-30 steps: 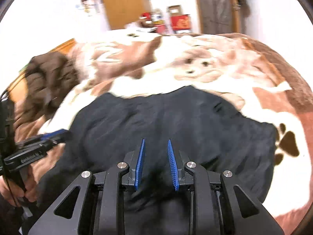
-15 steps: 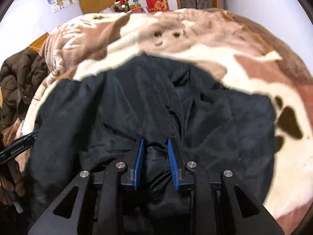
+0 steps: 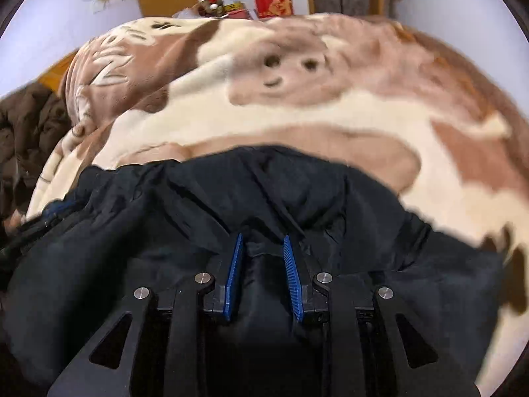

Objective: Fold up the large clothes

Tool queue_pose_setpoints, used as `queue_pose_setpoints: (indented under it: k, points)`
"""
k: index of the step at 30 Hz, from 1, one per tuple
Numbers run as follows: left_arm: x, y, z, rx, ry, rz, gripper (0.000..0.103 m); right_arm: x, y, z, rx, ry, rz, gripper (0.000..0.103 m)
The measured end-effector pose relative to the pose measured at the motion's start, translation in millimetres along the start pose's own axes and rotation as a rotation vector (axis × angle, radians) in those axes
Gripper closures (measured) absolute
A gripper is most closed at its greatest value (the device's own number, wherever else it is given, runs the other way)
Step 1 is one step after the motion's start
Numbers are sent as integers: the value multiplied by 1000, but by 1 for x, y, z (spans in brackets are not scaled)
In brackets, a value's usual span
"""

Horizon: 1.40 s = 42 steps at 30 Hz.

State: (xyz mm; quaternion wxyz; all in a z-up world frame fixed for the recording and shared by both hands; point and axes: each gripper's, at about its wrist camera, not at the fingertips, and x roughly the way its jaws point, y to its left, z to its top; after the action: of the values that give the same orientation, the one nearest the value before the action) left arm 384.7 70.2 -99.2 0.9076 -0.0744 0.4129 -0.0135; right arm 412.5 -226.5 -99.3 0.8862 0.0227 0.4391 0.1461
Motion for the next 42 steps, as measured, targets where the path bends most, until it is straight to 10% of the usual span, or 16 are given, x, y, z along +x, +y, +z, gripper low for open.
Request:
queue_pose_setpoints:
  k: [8, 14, 22, 32, 42]
  points:
    - [-24, -6, 3, -4, 13, -3, 67, -37, 14, 7, 2, -1, -47, 78]
    - [-107, -24, -15, 5, -93, -143, 67, -116, 47, -19, -32, -123, 109, 77]
    - [-63, -51, -60, 36, 52, -129, 66, -51, 56, -51, -77, 48, 88, 78]
    - [-133, -41, -78, 35, 31, -185, 66, -128, 78, -76, -53, 0, 157, 78]
    - [-75, -48, -112, 68, 153, -106, 66, -46, 78, -108, -55, 176, 78, 78]
